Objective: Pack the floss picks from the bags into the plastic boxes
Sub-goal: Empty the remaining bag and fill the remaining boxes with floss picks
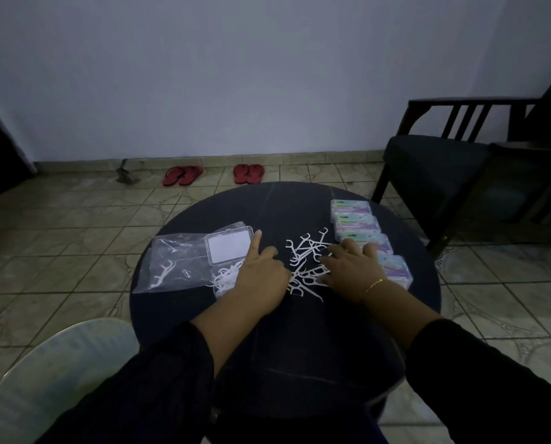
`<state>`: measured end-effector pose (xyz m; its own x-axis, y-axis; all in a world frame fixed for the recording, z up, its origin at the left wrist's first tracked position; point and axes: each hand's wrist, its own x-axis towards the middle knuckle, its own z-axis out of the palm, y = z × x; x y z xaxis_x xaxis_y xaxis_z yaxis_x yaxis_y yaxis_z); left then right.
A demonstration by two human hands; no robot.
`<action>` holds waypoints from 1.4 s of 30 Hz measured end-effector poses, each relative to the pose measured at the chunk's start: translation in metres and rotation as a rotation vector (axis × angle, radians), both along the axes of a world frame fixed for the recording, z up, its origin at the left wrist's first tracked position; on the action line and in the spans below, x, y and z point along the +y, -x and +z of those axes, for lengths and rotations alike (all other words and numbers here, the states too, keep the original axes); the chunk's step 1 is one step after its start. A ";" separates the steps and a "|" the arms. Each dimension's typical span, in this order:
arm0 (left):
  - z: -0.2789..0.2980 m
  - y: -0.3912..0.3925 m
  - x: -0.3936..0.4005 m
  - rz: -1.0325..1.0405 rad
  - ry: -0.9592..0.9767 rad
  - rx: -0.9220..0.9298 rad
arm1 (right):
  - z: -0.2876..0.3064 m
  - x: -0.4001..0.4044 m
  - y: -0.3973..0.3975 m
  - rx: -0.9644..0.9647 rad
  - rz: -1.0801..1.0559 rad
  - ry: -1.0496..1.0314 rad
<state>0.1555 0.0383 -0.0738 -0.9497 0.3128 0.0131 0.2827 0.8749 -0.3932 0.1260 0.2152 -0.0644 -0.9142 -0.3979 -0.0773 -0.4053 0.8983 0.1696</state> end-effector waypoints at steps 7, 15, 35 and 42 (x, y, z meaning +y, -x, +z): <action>-0.001 0.002 0.000 0.046 -0.073 -0.016 | 0.007 0.002 0.009 -0.152 0.042 -0.081; 0.005 0.008 0.000 0.041 -0.069 -0.039 | 0.008 -0.002 0.004 0.002 0.160 -0.072; 0.017 -0.002 0.019 0.186 -0.094 -0.178 | 0.003 -0.002 -0.012 0.114 0.234 -0.079; 0.014 -0.013 0.019 0.157 -0.100 -0.156 | 0.004 -0.005 -0.017 0.125 0.240 -0.120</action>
<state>0.1690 0.0571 -0.0594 -0.9796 0.1658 -0.1138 0.1907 0.9453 -0.2645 0.1426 0.2106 -0.0604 -0.8005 -0.5986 -0.0294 -0.5729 0.7498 0.3311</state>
